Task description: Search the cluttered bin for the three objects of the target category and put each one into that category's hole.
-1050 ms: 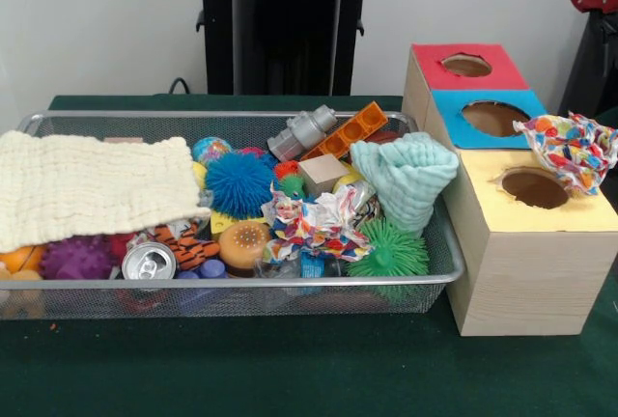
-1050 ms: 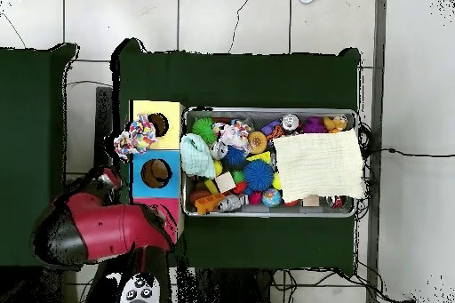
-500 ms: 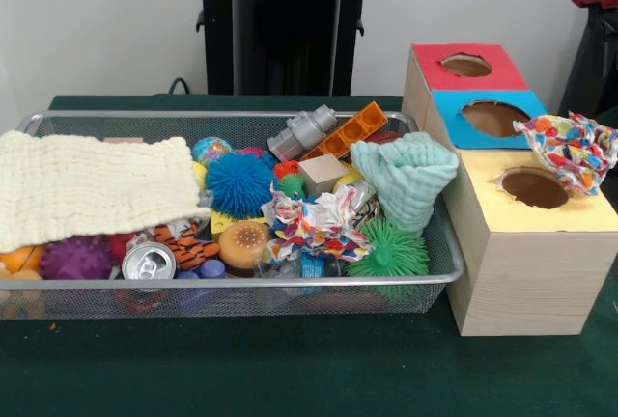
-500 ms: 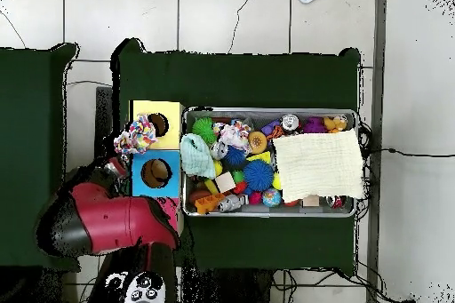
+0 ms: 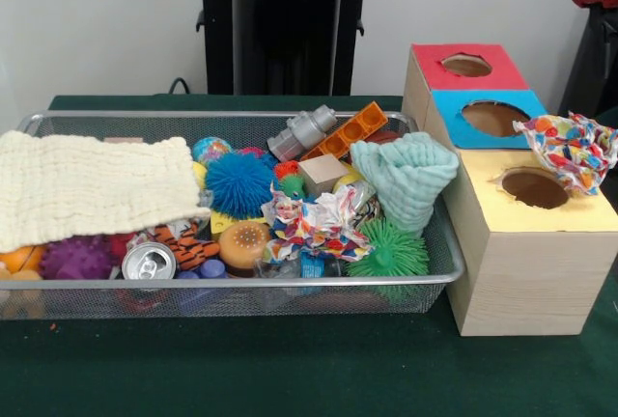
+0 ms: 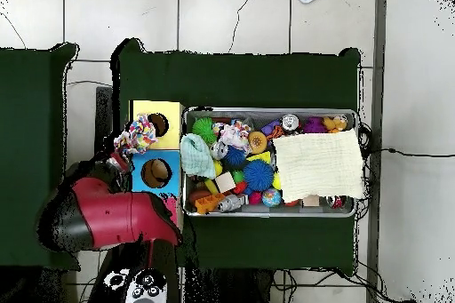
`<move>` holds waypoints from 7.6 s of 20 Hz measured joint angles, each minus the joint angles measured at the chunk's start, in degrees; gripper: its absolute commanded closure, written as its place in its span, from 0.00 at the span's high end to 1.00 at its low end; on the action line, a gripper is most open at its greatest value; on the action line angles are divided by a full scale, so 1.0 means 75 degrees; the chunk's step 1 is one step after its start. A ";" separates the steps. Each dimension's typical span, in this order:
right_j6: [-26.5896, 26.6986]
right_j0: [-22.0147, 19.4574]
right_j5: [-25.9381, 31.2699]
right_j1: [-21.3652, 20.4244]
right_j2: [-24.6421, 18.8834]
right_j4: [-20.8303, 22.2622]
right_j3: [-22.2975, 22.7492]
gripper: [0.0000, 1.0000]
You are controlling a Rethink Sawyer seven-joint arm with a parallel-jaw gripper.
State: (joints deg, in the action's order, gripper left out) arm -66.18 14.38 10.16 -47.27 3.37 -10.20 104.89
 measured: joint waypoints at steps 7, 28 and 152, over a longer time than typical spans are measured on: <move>0.0000 -0.0015 -0.0002 0.0237 0.0098 -0.0002 -0.0137 1.00; 0.0000 -0.0544 -0.0190 0.0708 0.0106 0.0535 -0.0161 1.00; 0.0000 0.0241 0.0038 0.0864 0.0449 0.0542 -0.1120 1.00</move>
State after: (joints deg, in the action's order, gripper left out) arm -66.18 16.19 10.44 -40.80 6.74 -6.14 96.49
